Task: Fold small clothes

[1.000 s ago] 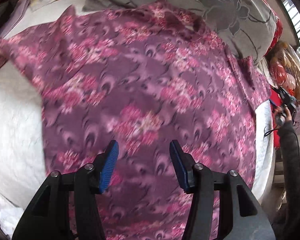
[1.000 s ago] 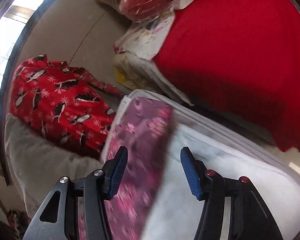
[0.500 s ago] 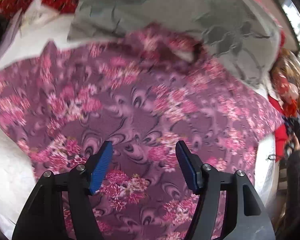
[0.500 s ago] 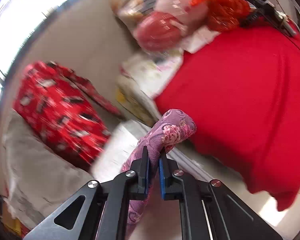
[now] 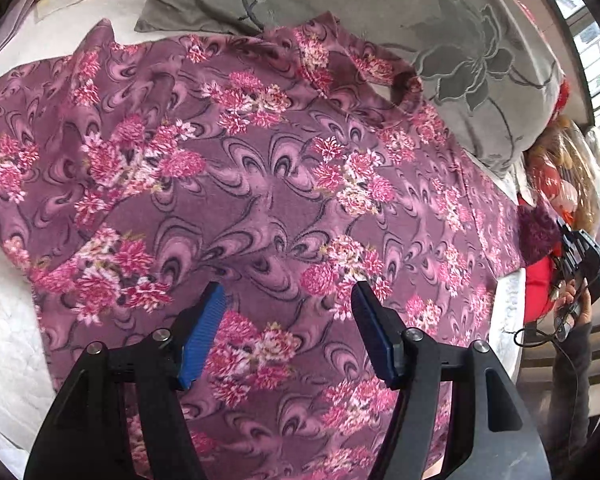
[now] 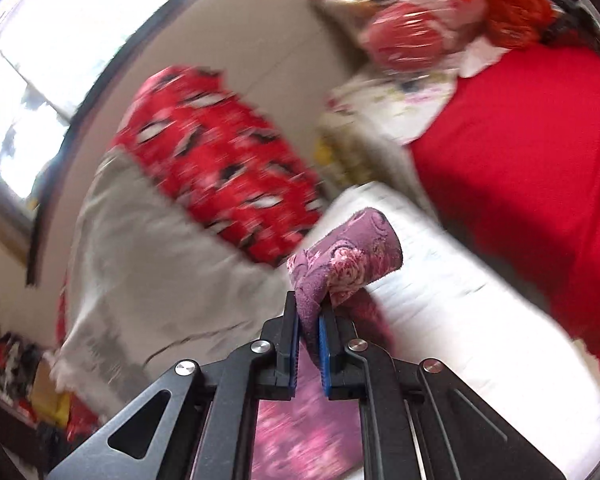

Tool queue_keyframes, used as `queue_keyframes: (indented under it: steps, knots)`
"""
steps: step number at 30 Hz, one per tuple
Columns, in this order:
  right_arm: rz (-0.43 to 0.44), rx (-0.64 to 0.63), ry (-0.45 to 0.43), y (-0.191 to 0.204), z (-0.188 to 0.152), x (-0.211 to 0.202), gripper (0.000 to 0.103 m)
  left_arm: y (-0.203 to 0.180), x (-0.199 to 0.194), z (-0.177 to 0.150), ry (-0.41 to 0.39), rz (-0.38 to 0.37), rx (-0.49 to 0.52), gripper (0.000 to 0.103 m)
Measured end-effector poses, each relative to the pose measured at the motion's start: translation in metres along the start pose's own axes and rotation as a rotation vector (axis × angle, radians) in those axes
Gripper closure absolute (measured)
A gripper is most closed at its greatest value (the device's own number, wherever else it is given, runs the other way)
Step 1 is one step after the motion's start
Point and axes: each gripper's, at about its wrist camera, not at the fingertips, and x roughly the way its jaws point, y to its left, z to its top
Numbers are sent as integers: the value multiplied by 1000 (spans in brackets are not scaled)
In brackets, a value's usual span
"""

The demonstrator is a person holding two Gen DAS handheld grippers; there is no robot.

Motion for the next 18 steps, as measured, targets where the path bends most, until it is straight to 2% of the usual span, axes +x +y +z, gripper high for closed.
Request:
queue_keyframes:
  steps: [7, 13, 18]
  knots:
    - [97, -82, 98, 75, -66, 0, 95, 20, -20, -1, 1, -31, 21, 38]
    - [159, -167, 209, 143, -134, 17, 95, 33, -26, 3, 6, -58, 16, 38]
    - [213, -252, 304, 201, -187, 33, 95, 43, -41, 6, -23, -94, 10, 38]
